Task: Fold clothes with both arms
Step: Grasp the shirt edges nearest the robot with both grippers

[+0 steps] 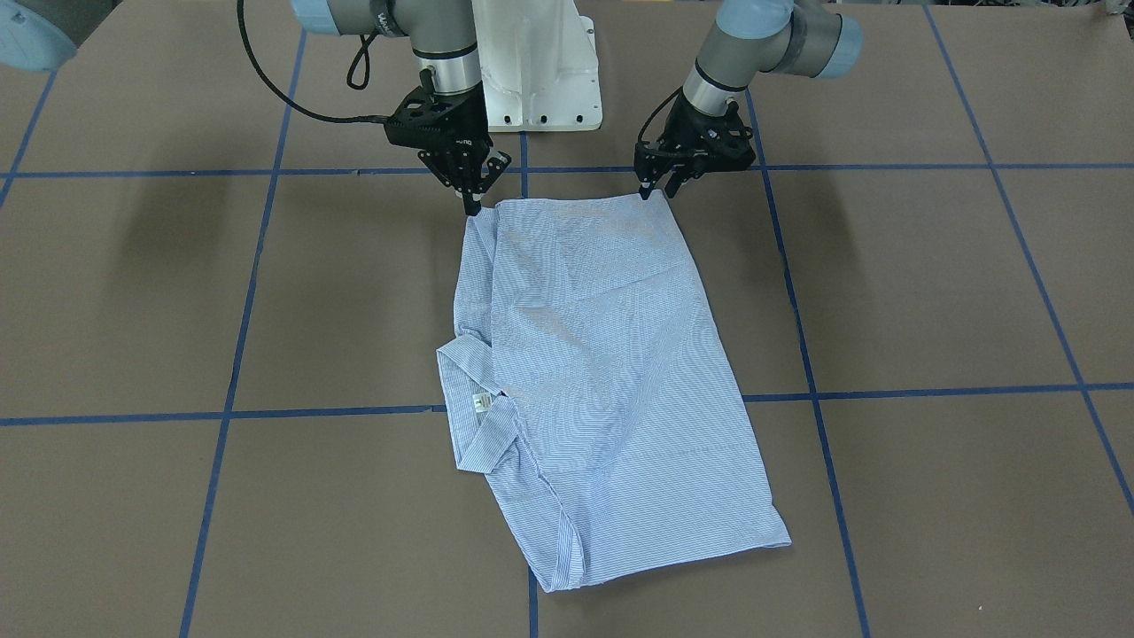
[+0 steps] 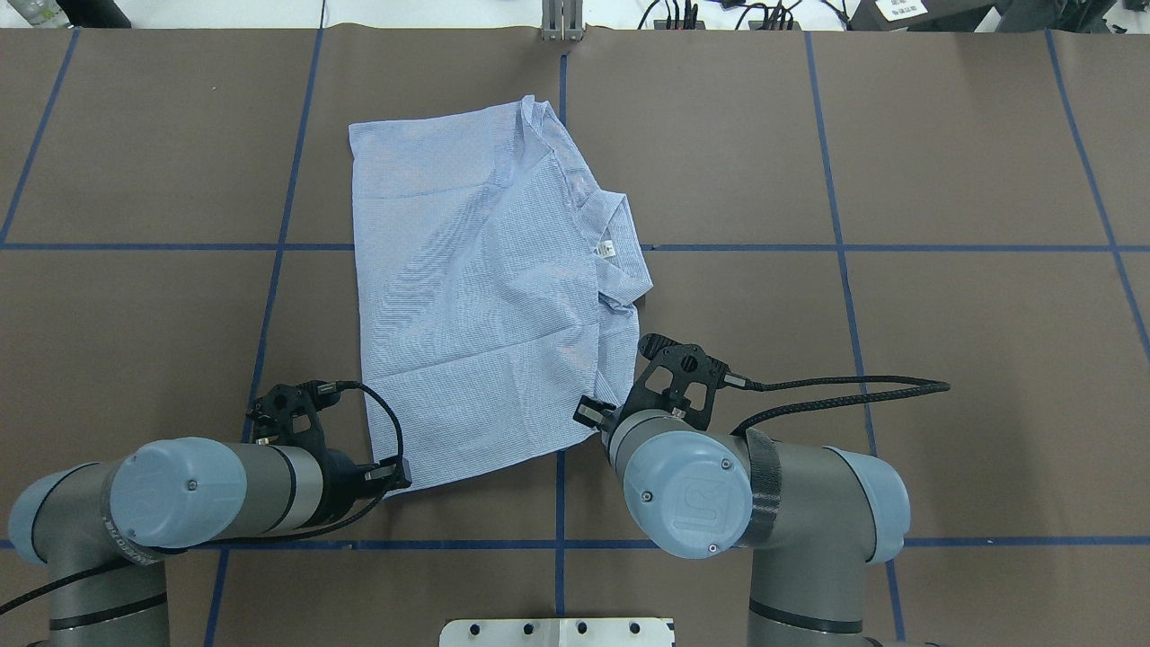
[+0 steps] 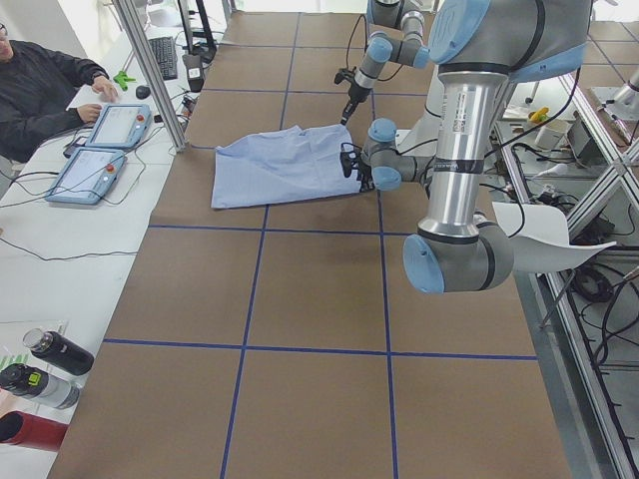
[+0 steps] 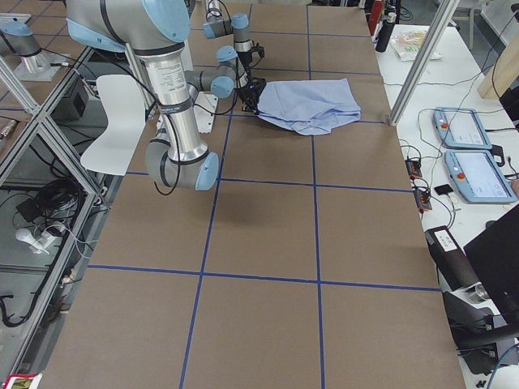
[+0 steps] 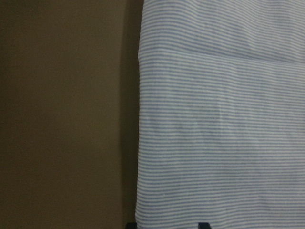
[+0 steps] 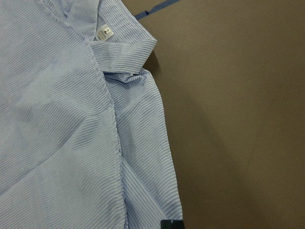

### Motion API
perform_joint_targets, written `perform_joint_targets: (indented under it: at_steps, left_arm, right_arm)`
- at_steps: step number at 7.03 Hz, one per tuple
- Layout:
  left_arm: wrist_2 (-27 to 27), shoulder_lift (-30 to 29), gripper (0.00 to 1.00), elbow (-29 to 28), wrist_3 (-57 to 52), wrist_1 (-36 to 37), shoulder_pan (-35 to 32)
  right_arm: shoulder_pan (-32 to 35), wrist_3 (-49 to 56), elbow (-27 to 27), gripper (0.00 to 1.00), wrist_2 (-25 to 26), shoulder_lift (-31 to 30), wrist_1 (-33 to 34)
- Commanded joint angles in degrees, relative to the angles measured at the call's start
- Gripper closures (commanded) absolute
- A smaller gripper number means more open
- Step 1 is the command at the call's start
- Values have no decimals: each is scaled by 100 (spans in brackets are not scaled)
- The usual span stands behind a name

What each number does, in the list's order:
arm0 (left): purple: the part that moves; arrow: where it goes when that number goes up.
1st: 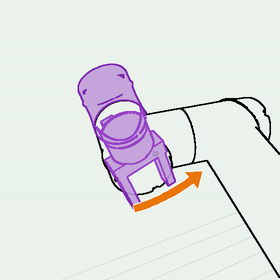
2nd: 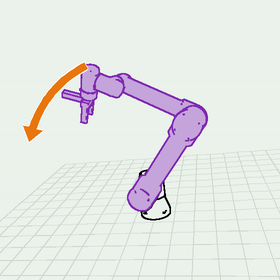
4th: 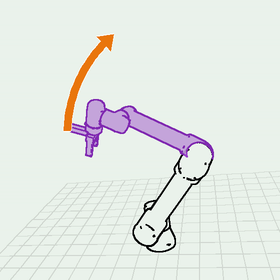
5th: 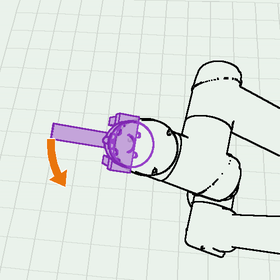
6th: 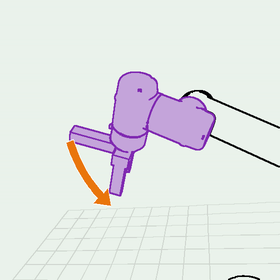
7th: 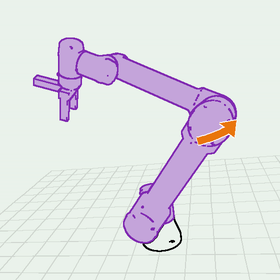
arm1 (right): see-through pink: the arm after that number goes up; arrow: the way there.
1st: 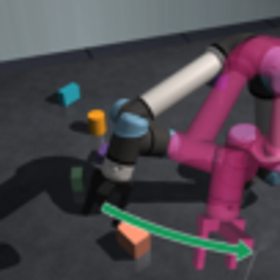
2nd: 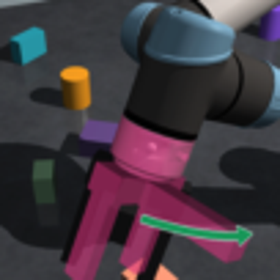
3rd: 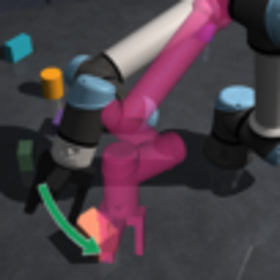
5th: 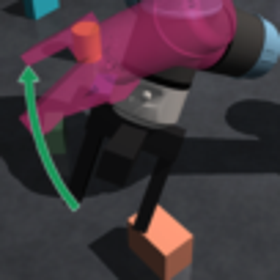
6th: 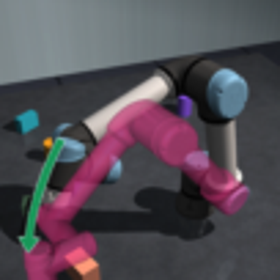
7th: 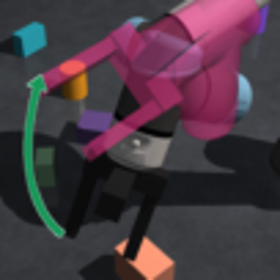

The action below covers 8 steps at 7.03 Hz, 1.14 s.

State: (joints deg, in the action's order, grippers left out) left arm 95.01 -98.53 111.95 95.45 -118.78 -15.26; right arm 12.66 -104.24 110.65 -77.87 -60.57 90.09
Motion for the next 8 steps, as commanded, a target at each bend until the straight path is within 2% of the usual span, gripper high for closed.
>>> perform_joint_targets:
  at_steps: [1, 3, 7, 8]
  left_arm:
    - [0, -9, 49, -6, 0, 56, 41]
    - [0, -17, 55, -6, 0, 56, 58]
    - [0, -17, 58, -6, 0, 56, 67]
    - [0, -26, 62, -6, 0, 56, 67]
  right_arm:
    - [0, 0, -8, 100, 0, -8, 0]
    - [0, 0, -8, 100, 0, -8, 0]
    - [0, -9, 1, 100, 0, -8, 0]
    - [0, 0, 9, 100, 0, -8, 0]
